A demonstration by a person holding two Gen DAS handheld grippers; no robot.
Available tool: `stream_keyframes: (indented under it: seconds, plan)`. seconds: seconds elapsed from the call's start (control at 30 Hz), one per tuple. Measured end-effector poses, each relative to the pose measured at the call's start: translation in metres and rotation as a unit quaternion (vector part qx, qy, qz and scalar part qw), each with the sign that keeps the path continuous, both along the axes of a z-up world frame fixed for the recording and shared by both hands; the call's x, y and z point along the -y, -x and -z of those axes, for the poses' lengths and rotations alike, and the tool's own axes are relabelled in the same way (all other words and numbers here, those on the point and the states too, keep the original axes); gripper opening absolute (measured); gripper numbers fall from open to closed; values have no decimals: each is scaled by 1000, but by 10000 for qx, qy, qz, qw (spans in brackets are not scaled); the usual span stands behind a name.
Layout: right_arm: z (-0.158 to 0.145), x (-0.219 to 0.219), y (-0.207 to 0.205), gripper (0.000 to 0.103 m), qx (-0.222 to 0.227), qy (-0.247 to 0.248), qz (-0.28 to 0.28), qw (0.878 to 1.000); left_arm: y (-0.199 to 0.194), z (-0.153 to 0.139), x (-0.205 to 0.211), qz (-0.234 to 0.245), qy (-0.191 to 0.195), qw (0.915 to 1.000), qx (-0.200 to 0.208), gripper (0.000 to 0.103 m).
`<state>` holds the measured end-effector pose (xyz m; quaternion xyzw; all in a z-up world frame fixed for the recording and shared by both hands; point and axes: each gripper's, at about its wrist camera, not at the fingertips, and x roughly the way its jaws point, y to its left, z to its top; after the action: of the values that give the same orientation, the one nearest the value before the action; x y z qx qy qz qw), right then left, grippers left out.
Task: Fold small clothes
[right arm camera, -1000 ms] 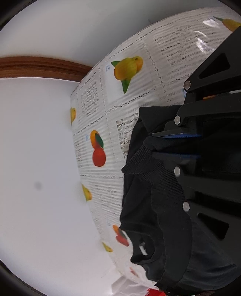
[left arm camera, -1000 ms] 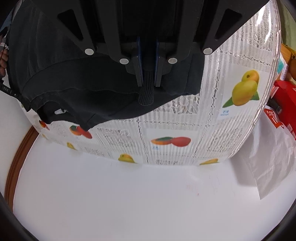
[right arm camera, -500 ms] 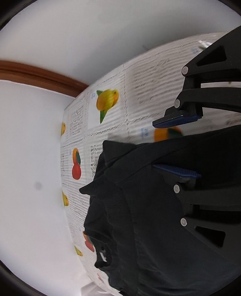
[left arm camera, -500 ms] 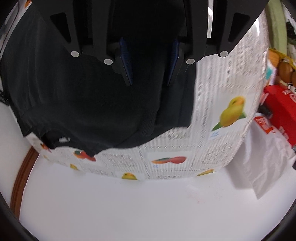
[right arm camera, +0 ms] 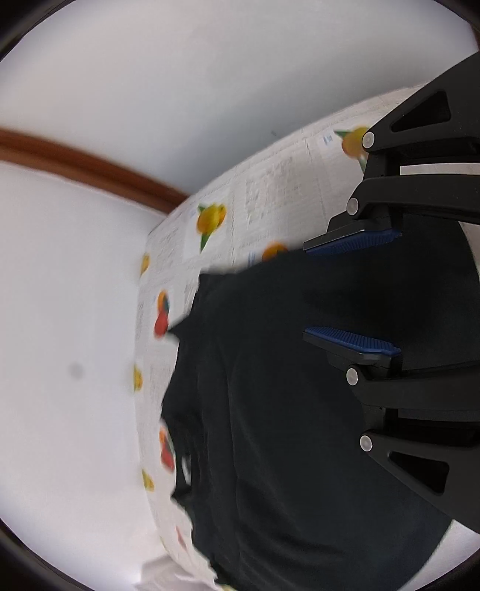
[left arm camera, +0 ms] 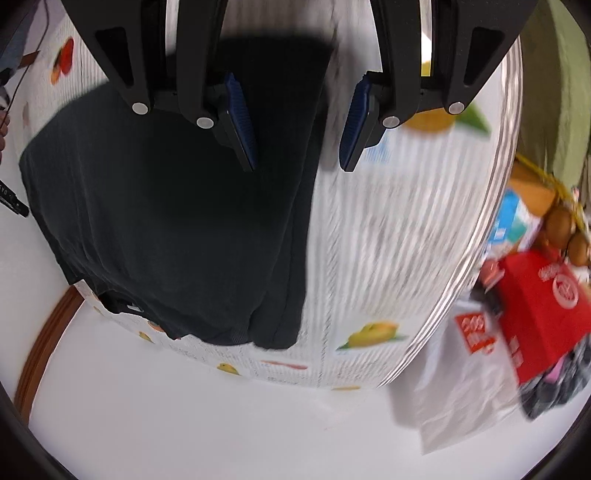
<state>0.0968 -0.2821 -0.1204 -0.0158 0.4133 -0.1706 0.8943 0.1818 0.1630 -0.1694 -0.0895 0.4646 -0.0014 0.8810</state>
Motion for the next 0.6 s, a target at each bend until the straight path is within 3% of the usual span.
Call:
stream_keyframes:
  seconds: [0.13,0.23,0.33,0.5,0.6]
  plan:
    - [2,-61,-4,41,-23,-383,-612,9974,33,-3,-14,-110,288,9994,122,44]
    - [7,-122,-6,42,-29,-322,-1213,9921,58,-5,-21,-118,424,9989,162,44]
    - [13,-168,-9,44,-14,-226,-1603,9868,79,-3,-25,-135,381,9992,68,44]
    - [28,-236,-9,45,-402,-515,-2214,9730,108,-3,-36,-121,254,9995,134,45]
    - [33,-273,-2,45,-539,-501,-2461,9664,124,-5,-45,-201,363,9990,188,49]
